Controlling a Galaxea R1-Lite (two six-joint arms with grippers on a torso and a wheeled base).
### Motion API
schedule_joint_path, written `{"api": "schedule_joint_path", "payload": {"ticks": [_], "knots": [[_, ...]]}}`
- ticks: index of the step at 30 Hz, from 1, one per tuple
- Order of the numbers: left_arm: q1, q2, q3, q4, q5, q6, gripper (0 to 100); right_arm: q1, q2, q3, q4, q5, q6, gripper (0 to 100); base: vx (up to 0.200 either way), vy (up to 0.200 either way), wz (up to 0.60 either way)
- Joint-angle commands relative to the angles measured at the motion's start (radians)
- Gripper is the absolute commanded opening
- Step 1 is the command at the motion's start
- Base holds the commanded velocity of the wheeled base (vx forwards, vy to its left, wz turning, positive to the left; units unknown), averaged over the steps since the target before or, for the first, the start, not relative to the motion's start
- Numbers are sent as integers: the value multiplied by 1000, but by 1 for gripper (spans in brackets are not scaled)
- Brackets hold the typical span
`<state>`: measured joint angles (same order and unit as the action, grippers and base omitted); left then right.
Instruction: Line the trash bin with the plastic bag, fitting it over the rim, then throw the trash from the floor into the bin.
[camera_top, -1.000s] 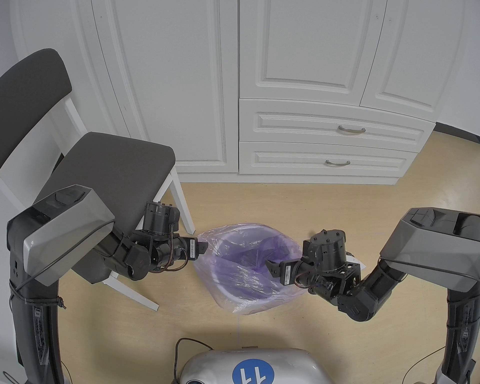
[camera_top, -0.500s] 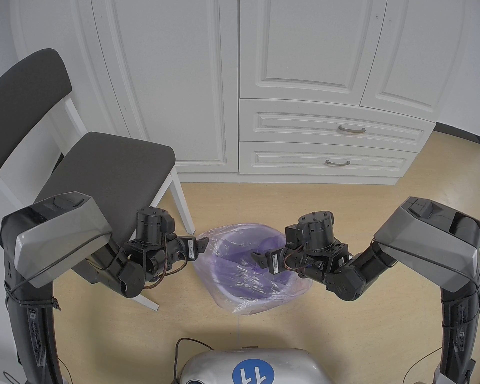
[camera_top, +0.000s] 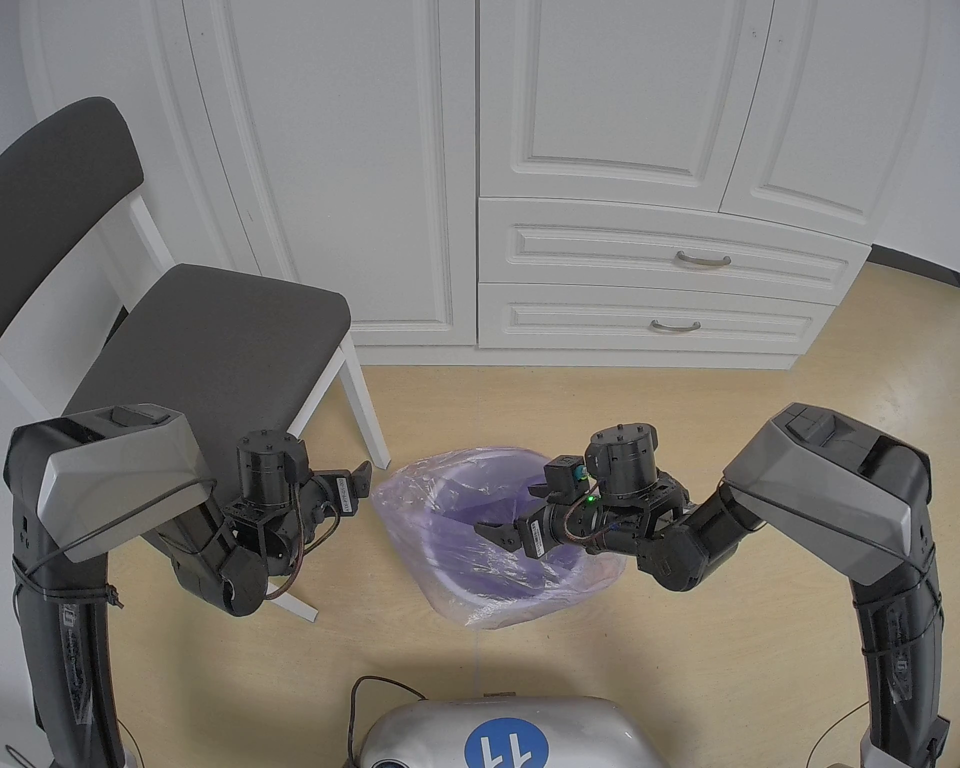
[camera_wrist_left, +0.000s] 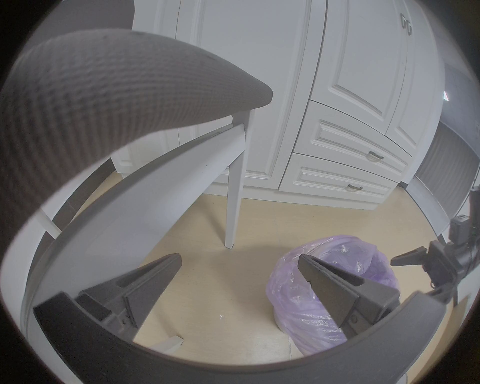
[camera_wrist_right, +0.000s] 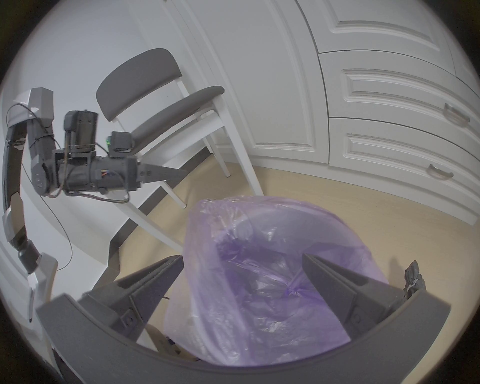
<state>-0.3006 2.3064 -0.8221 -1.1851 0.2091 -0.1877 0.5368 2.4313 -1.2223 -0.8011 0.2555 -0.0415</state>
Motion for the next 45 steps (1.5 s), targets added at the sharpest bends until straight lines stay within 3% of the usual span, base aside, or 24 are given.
{"api": "schedule_joint_path", "payload": {"ticks": [1,4,8,12,13,23,27,30,38,45], "knots": [[-2,30,23,-31,9,5,100,-41,118,-89,26,11,0,100,0,0,0],[-3,30,21,-31,9,5,100,-43,143,-120,63,27,11,100,0,0,0],[-8,27,23,-31,9,7,100,-32,146,-128,103,74,91,100,0,0,0],[-17,18,24,-33,10,5,100,-21,135,-108,95,77,94,100,0,0,0],[-18,16,24,-33,10,5,100,-21,134,-105,88,77,94,0,0,0,0],[-66,-22,29,-27,130,10,100,42,134,1,-64,64,98,0,0,0,0],[-77,-81,95,-33,194,11,100,92,101,75,-139,41,94,0,0,0,0],[-95,-107,121,-34,194,8,100,115,72,122,-207,11,97,0,0,0,0],[-132,-107,192,-128,196,25,100,173,-61,326,-299,34,98,0,0,0,0],[-123,-97,189,-136,187,56,100,233,-47,411,-356,36,103,0,0,0,0]]}}
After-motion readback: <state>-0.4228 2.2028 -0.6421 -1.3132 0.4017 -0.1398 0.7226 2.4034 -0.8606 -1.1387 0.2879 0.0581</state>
